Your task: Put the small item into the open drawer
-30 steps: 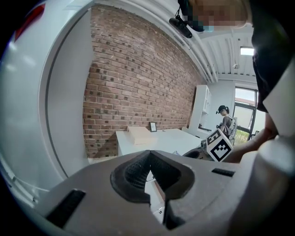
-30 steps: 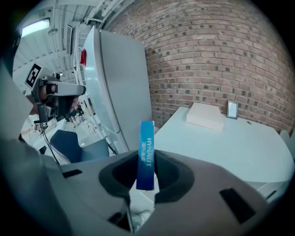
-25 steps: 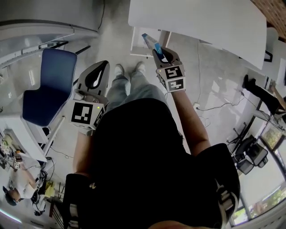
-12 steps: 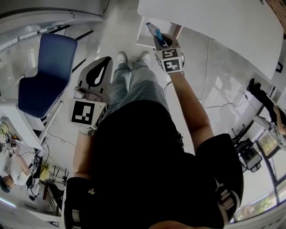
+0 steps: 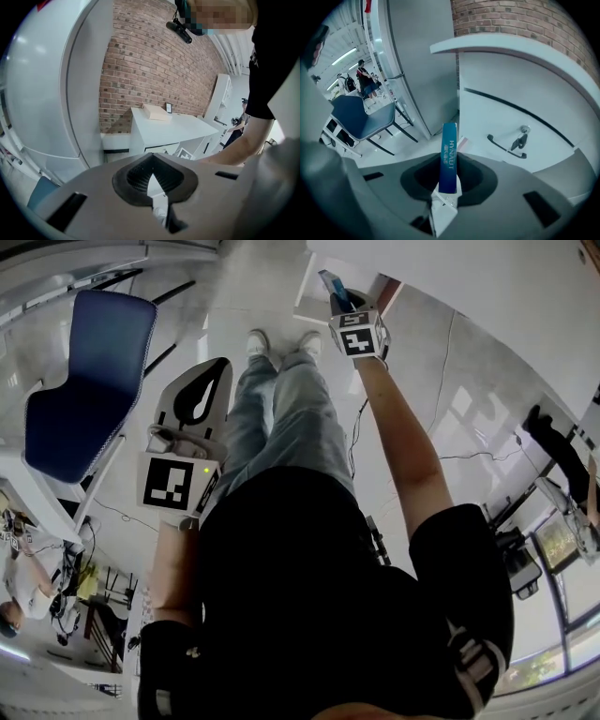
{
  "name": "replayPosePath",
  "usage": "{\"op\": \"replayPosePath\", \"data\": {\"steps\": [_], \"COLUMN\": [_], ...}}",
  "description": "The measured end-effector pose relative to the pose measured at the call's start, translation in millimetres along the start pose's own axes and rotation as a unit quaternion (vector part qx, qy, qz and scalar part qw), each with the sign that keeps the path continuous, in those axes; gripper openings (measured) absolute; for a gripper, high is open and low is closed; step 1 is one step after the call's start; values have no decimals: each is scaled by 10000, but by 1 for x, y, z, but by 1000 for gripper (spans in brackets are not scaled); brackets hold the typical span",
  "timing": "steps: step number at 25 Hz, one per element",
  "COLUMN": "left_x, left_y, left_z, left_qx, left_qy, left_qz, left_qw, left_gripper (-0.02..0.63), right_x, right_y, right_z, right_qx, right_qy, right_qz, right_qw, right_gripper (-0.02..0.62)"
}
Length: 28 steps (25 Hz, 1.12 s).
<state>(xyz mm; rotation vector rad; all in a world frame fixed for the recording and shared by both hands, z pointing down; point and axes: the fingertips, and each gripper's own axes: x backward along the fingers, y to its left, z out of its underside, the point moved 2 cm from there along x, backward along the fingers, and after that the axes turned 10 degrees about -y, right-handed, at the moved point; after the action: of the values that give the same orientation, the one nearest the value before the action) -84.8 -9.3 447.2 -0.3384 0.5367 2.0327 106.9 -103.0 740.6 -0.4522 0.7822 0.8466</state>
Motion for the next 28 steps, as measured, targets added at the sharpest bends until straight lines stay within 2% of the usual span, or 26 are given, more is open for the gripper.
{"op": "replayPosePath", "data": {"steps": [13, 22, 28], "left_x": [-2, -7, -5], "left_y": [20, 18, 28], "left_z": [54, 81, 90], "left_qx": [195, 319, 366], "left_qy": [313, 527, 652], "left_qz": [-268, -344, -460], "left_qw": [9990, 9975, 9961], "left_gripper": [3, 3, 3], "right_x": [-88, -128, -150], "right_y": [-7, -15, -17], "right_z": [63, 104, 118], "right_qx": [79, 72, 107], "right_qy": [651, 1021, 1202], "right_qz": [13, -12, 11], "right_qw": [9978, 9947, 9927], "right_gripper": [91, 91, 92]}}
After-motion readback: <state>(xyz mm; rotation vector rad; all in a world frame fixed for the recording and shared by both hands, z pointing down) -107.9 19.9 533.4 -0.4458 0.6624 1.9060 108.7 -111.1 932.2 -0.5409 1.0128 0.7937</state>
